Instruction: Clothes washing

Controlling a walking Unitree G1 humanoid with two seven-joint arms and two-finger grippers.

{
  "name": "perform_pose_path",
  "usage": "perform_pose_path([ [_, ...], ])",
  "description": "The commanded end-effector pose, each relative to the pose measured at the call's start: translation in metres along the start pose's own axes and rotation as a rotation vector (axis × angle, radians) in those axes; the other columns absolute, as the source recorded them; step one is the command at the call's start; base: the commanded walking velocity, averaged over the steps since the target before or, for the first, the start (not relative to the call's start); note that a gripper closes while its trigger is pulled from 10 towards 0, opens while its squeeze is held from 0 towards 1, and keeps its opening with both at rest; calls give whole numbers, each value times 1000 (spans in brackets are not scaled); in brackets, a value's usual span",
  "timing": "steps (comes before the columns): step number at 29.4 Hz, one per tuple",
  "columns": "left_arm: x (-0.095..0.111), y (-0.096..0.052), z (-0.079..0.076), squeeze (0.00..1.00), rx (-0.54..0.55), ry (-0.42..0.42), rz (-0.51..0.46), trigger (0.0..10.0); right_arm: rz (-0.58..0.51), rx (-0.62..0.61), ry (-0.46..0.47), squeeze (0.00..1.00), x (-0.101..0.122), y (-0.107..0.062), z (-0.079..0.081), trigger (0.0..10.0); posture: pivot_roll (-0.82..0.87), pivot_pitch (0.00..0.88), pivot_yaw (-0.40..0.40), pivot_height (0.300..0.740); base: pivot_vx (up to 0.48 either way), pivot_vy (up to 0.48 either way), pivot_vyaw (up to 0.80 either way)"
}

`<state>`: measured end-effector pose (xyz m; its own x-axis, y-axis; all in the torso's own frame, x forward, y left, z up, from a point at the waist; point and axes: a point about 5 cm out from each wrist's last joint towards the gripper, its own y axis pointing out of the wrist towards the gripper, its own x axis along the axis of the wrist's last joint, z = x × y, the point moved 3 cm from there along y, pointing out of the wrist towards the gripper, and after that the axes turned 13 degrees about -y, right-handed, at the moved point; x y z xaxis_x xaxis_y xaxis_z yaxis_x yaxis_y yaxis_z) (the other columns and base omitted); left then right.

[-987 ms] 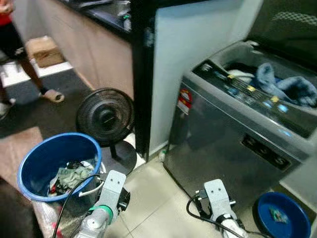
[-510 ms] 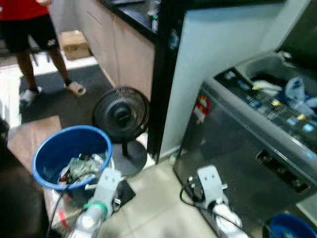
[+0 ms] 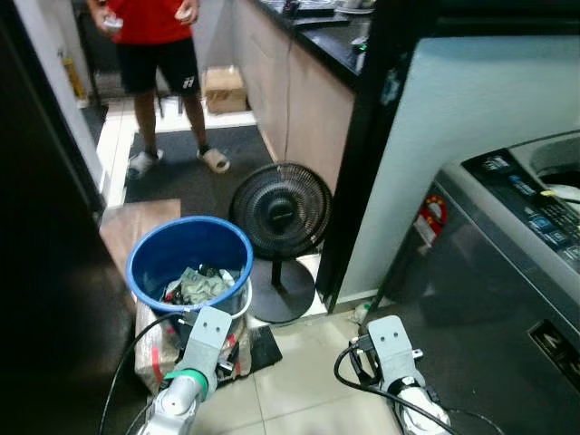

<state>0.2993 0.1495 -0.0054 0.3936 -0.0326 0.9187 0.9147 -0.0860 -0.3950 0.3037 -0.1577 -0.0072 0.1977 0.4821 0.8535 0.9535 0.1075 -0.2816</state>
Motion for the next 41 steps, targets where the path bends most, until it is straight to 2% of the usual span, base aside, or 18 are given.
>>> perform_pose_path([
  [1, -2, 0, 1, 1000, 4, -8, 5, 10000, 4, -1, 18, 1000, -3, -2, 0, 10000, 99, 25, -31, 735, 0, 0, 0],
  [9, -3, 0, 2, 1000, 13, -3, 9, 10000, 10, -8, 3, 1000, -3, -1, -1, 10000, 98, 26, -30, 735, 0, 0, 0],
  [10, -2, 0, 1, 0, 11, -8, 2, 0, 5, -18, -7, 0, -3, -1, -1, 0, 98, 27, -31, 735, 0, 0, 0],
  [20, -1, 0, 1, 0, 5, -6, -9, 0, -9, -28, -19, 0, 0, -1, -1, 0, 97, 28, -30, 735, 0, 0, 0],
  [21, -2, 0, 2, 0, 17, 1, -7, 10000, -7, -24, -18, 0, 0, -1, -1, 7765, 97, 28, -29, 735, 0, 0, 0],
  [22, -2, 0, 3, 0, 27, 3, -4, 10000, -6, -21, -16, 0, 0, -1, -1, 10000, 97, 28, -29, 735, 0, 0, 0],
  [27, 0, 1, 5, 0, 37, -14, -15, 10000, -14, -15, -25, 0, 1, 0, 0, 10000, 98, 27, -29, 735, 0, 0, 0],
  [41, 4, 2, 8, 0, 55, -1, -36, 10000, -43, 11, -56, 0, 6, 0, 6, 10000, 96, 28, -32, 735, 0, 0, 0],
])
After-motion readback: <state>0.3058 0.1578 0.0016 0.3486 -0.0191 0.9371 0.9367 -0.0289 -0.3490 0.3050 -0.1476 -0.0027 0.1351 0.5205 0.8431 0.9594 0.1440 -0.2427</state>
